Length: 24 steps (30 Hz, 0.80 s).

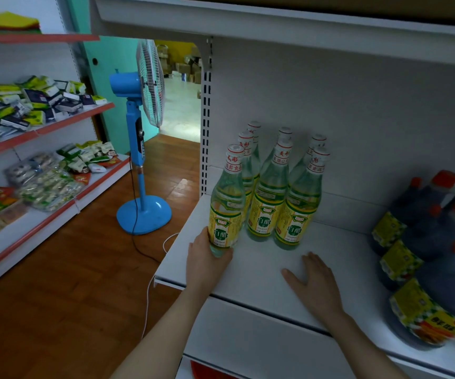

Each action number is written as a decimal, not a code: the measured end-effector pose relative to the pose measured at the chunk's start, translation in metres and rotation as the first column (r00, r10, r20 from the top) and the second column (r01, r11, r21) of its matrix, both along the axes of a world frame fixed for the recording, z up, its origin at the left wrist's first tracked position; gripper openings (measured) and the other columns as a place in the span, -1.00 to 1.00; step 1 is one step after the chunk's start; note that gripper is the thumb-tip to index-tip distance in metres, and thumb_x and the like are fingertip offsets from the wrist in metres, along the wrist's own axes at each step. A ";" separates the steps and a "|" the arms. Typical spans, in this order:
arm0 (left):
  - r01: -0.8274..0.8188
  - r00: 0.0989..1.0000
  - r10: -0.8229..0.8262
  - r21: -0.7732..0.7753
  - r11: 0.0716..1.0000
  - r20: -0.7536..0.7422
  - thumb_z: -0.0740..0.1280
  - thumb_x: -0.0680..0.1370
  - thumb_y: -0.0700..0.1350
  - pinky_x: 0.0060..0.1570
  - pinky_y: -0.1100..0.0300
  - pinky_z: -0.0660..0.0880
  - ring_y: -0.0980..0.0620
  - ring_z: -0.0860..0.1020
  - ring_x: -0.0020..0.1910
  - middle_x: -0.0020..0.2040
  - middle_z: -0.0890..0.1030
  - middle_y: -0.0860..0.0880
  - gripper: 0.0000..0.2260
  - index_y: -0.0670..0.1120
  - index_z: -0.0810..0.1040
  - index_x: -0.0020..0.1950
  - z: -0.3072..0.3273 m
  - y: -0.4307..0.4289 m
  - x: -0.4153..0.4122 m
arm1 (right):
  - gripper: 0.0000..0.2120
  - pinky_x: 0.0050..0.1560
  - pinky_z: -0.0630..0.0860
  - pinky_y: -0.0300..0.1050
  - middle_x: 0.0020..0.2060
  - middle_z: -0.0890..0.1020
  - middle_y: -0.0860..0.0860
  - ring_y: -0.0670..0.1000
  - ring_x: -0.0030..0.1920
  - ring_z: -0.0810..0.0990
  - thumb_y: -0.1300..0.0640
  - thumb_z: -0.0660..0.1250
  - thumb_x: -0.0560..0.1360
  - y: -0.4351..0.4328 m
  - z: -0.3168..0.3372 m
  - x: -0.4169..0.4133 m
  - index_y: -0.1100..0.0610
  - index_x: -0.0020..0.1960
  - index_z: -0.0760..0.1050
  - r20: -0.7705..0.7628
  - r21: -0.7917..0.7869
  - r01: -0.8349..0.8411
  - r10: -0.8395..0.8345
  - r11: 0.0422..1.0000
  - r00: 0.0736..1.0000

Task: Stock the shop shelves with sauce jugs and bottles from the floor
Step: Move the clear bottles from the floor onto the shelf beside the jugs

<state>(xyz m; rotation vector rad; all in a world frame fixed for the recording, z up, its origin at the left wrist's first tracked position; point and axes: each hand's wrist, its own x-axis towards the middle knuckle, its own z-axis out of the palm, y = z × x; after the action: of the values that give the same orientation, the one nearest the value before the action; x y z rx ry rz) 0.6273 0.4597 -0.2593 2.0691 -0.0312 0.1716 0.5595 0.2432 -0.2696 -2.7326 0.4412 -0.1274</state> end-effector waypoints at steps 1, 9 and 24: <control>0.001 1.000 -0.001 0.000 1.000 -0.004 0.44 0.36 0.07 0.14 -0.08 0.48 -0.05 0.54 0.07 0.06 0.59 0.01 -0.57 0.02 0.44 0.16 0.000 0.000 0.000 | -0.31 0.47 0.01 -0.11 0.48 0.18 0.11 0.04 0.49 0.10 -0.22 0.19 0.49 0.000 0.000 0.000 0.20 0.44 0.21 -0.004 0.001 -0.001 0.001 1.000 1.000; 0.009 0.999 -0.005 0.094 0.996 -0.043 0.42 0.43 -0.03 0.45 0.02 0.04 -0.09 0.48 0.23 0.21 0.56 -0.04 -0.54 -0.08 0.39 0.27 0.005 -0.001 -0.001 | -0.32 0.47 0.00 -0.12 0.48 0.18 0.11 0.03 0.49 0.10 -0.22 0.19 0.50 0.001 0.001 0.000 0.20 0.44 0.20 -0.004 0.012 0.004 -0.004 1.000 1.000; -0.002 1.000 0.006 0.135 0.991 -0.027 0.40 0.45 0.00 0.44 0.01 0.09 -0.09 0.46 0.25 0.22 0.55 -0.06 -0.56 -0.08 0.39 0.27 0.006 -0.002 -0.002 | -0.32 0.48 0.01 -0.10 0.49 0.16 0.11 0.04 0.49 0.09 -0.21 0.19 0.50 0.001 0.003 -0.001 0.19 0.45 0.19 -0.014 0.017 0.002 -0.001 1.000 1.000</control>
<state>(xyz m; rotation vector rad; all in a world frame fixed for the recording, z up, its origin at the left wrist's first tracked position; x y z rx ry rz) 0.6252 0.4580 -0.2536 2.2060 -0.0219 0.1468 0.5586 0.2443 -0.2670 -2.7180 0.4462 -0.1050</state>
